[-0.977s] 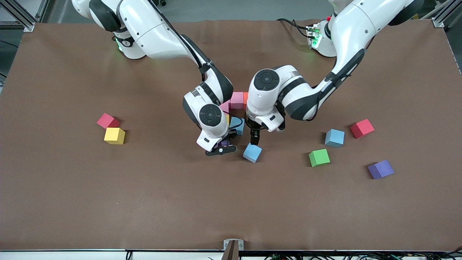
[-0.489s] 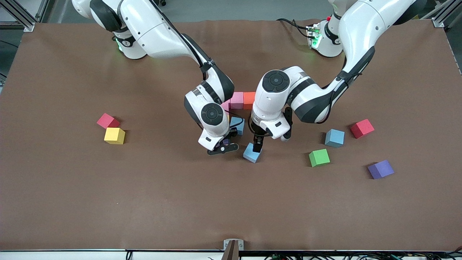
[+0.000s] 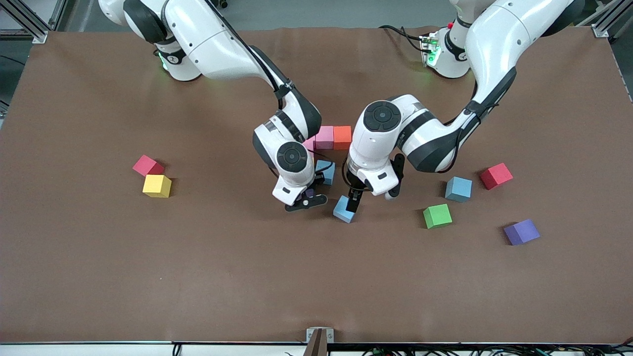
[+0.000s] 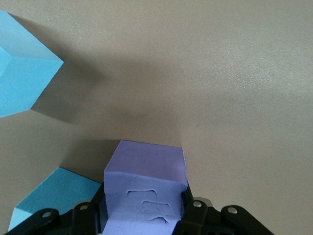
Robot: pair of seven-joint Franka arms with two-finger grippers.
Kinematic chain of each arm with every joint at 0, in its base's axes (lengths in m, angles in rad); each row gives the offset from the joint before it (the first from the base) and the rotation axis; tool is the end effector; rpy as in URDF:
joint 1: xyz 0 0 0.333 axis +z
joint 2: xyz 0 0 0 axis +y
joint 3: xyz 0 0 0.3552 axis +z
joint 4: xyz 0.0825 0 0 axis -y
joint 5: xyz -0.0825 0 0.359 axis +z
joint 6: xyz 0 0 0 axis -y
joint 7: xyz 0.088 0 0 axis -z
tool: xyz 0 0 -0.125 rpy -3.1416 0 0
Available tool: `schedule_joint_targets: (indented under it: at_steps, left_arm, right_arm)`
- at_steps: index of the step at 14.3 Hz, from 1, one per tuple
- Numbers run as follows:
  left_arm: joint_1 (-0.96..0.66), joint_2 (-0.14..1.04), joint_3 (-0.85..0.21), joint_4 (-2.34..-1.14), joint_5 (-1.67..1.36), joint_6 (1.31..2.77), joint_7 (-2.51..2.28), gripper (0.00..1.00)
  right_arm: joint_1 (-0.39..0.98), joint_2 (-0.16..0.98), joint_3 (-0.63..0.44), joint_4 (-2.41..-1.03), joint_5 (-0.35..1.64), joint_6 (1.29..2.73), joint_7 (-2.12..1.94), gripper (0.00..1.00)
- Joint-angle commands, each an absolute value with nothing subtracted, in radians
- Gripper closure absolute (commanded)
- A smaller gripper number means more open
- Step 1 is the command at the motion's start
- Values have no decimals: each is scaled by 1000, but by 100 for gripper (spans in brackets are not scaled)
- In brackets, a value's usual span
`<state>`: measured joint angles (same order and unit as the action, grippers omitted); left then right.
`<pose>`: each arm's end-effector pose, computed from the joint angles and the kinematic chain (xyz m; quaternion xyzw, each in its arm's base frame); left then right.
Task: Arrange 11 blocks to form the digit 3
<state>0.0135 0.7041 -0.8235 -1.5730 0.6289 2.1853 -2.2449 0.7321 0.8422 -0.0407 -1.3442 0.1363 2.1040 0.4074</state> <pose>0.5814 -0.4012 0.3621 0.8038 0.5890 0.0287 0.0791 0.5588 0.4828 0.2367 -0.9921 -0.1107 0.0564 0.0144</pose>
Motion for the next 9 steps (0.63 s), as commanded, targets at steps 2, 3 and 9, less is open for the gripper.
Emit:
schedule_joint_targets:
  at_steps: [2, 3, 9]
  left_arm:
    - [17, 719, -830, -1549, 594, 2166, -2117, 0]
    - [20, 719, -830, -1548, 592, 2166, -2080, 0]
    - [46, 755, -824, -1540, 588, 2168, -1879, 0]
  right_arm:
    - [742, 848, -41, -1341, 141, 2091, 410, 43]
    - [742, 848, -41, -1338, 143, 2091, 411, 41]
    - [729, 802, -44, -1309, 146, 2019, 436, 0]
